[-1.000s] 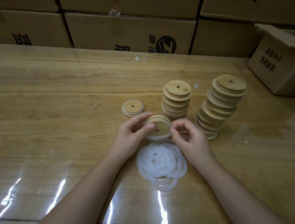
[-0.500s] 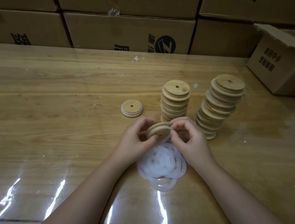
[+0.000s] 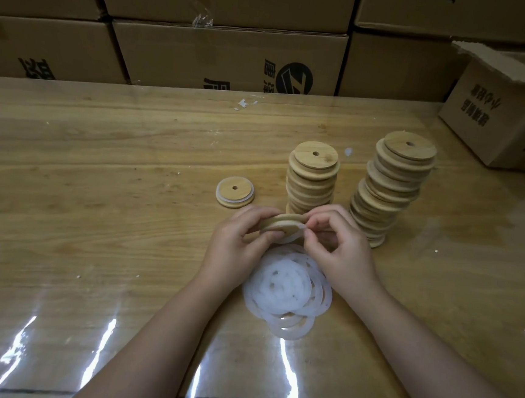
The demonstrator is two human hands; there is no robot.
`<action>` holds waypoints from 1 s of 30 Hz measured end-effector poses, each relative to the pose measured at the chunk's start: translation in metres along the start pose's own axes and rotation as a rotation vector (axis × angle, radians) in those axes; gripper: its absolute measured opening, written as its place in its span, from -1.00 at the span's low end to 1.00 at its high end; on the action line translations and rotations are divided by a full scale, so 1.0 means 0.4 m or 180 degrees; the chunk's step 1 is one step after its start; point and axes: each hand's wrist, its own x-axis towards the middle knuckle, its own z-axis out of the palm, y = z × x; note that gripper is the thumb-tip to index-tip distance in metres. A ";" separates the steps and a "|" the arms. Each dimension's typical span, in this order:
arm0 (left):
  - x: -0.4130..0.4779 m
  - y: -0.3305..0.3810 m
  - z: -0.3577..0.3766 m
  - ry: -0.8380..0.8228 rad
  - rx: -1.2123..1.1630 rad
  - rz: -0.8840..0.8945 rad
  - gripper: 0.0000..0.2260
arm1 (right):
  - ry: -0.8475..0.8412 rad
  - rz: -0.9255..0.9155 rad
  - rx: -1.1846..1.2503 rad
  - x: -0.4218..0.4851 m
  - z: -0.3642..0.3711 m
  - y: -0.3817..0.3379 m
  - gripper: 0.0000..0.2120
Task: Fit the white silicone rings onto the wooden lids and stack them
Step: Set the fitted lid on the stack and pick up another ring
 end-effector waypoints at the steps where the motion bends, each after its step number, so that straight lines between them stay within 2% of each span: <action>1: 0.000 -0.001 0.000 0.0002 0.0022 -0.0002 -0.79 | 0.0022 0.0015 0.0021 0.000 0.000 0.000 -0.88; 9: 0.008 0.005 0.001 -0.0041 0.0001 -0.0014 -0.76 | 0.0152 0.0255 0.0150 0.002 0.001 -0.003 -0.82; 20: 0.005 0.019 0.000 0.0190 -0.0602 -0.0619 -0.67 | 0.0008 0.0211 -0.0083 0.004 0.002 0.007 -0.91; 25: 0.001 0.018 -0.003 0.0015 -0.0551 -0.0591 -0.70 | -0.0086 0.0392 0.0017 0.002 0.000 0.013 -0.96; 30: -0.002 0.013 0.004 -0.0129 -0.0732 -0.0785 -0.74 | -0.0082 0.0404 0.0086 0.001 0.003 0.010 -0.92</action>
